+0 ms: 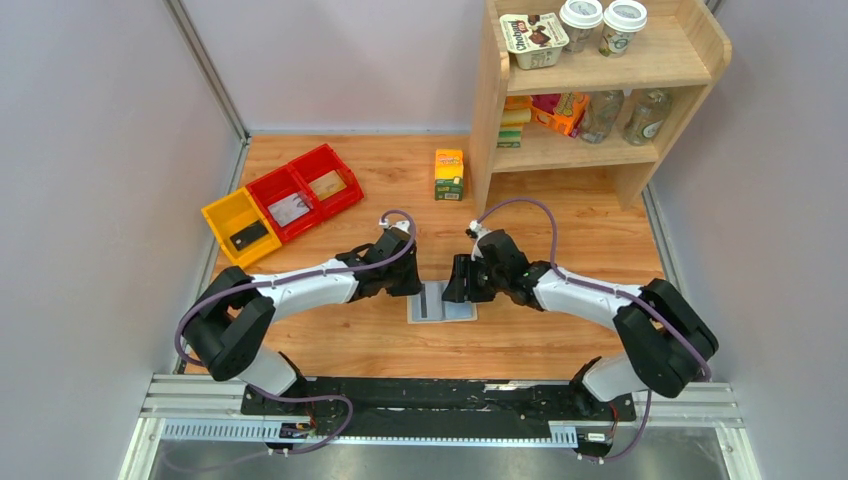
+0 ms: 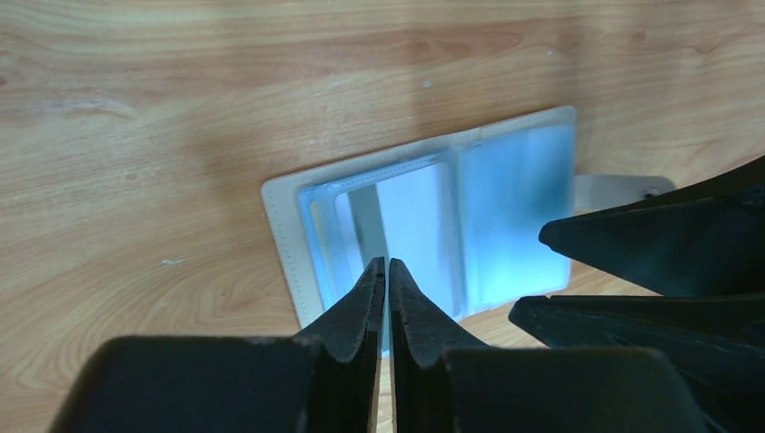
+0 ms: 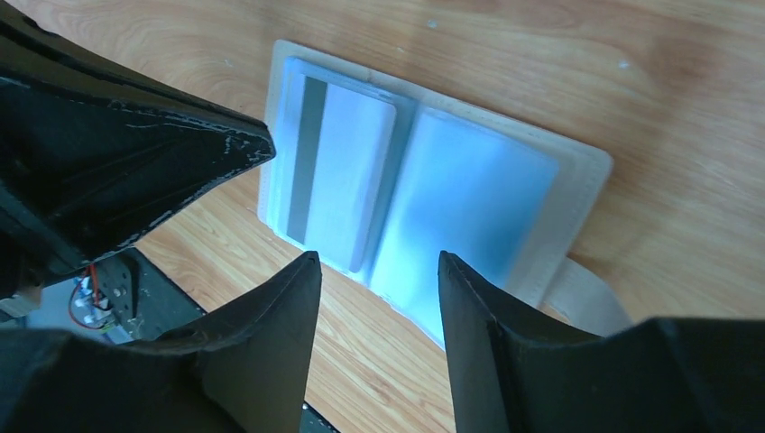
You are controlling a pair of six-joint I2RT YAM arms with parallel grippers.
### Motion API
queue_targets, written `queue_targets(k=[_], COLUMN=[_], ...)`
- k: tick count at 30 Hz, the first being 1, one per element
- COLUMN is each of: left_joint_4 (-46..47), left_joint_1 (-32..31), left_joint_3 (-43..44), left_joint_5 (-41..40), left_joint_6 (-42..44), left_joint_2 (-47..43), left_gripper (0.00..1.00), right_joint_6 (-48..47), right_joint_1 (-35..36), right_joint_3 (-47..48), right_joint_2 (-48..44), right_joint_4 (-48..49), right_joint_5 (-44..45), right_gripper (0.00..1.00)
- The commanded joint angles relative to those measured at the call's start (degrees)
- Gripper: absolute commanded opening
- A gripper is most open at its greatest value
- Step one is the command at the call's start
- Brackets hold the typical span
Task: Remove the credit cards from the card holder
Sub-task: Remove the credit card from the card holder.
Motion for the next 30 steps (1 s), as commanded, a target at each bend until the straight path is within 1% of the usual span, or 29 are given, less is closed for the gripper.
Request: queue_targets(k=[1, 6, 17, 22, 30], left_joint_4=[-3.11, -4.96, -5.14, -5.05, -4.96], left_joint_1=[-0.25, -0.25, -0.25, -0.25, -0.34], left_joint_3=[0.03, 0.38, 1.09, 0.39, -0.41], left_joint_5=[-3.83, -5.16, -3.31, -2.96, -2.78], left_joint_6=[1.74, 2.52, 2.00, 1.39, 0.94], left_joint_2=[-0.77, 0.73, 3.54, 3.90, 4.07], left_gripper=[0.11, 0.12, 0.13, 0.13, 0.10], right_joint_6=[2.74, 4.14, 4.93, 5.55, 8.27], right_joint_1=[-0.55, -1.60, -1.95, -1.87, -2.21], right_joint_3=[-0.20, -0.64, -1.16, -1.34, -3.18], right_joint_2=[2.65, 6.34, 11.10, 11.89, 10.05], right_joint_4=[10.80, 13.35, 16.87, 19.24, 25.39], right_joint_5=[-5.97, -7.46, -10.18, -12.38, -16.51], right_gripper=[0.52, 0.50, 0.48, 0.45, 0.39])
